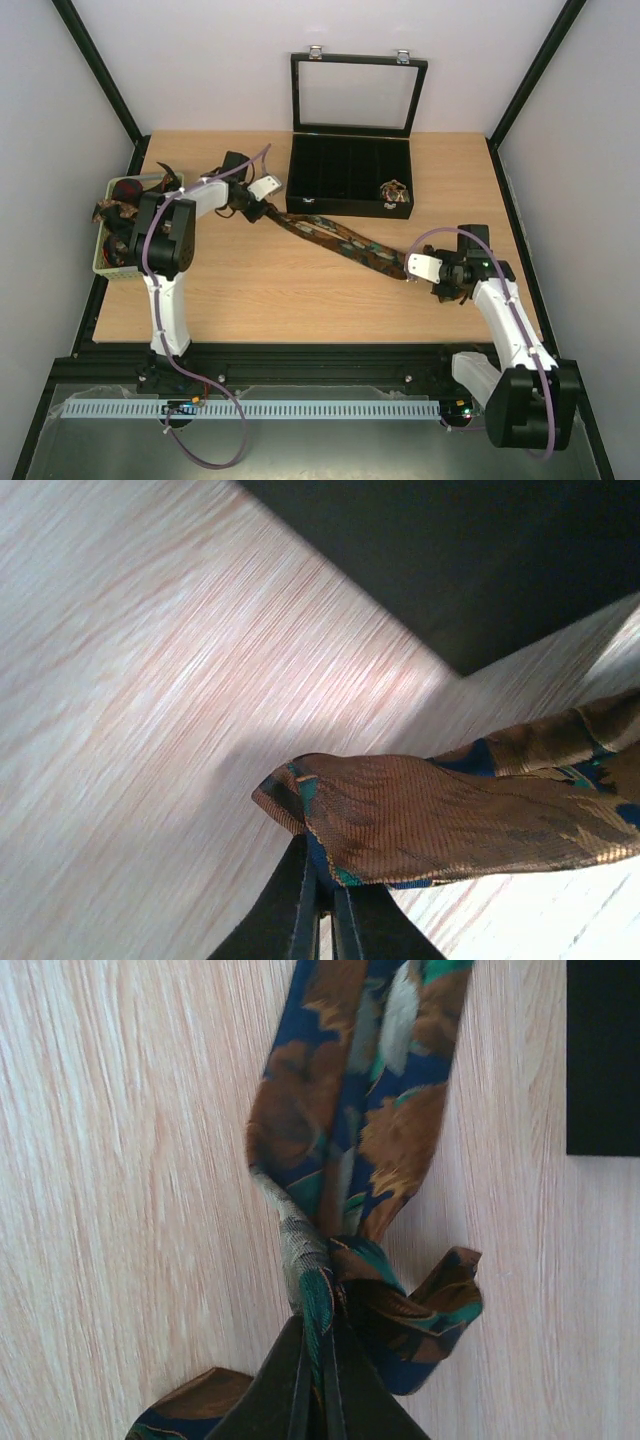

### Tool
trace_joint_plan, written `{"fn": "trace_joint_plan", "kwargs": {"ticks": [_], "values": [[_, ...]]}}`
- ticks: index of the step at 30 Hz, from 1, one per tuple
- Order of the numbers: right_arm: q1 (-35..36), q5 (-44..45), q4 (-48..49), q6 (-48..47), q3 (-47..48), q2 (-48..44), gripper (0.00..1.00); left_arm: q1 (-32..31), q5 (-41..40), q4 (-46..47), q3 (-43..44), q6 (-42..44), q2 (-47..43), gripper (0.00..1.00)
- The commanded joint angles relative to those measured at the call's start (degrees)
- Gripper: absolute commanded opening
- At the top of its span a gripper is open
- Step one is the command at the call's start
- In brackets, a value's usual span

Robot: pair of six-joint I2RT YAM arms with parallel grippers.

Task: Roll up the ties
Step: Adjust the tie at the center of the board.

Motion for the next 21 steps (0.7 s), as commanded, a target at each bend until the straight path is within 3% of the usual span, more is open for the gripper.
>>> {"fn": "trace_joint_plan", "kwargs": {"ticks": [1, 9, 19, 21], "values": [[-3.37, -3.15, 0.54, -3.73, 2.56, 3.42, 0.01, 3.13, -2.34, -6.29, -1.40, -4.38, -5.65, 0.02], [-4.44, -8.83, 6.40, -6.95, 3.98, 10.89, 0.01, 6.10, 0.70, -21.32, -10.46, -2.37, -19.23, 0.02], [-4.51, -11.82, 15.75, -8.05, 1.55, 21.07, 0.02, 9.45, -6.96, -7.06, -27.01, -11.08, -27.20, 0.02], [-4.43, -12.46, 14.27, -9.93, 1.01, 20.92, 0.12, 9.46, -7.98, -4.79, -29.75, -11.30, -28.47, 0.02]]}}
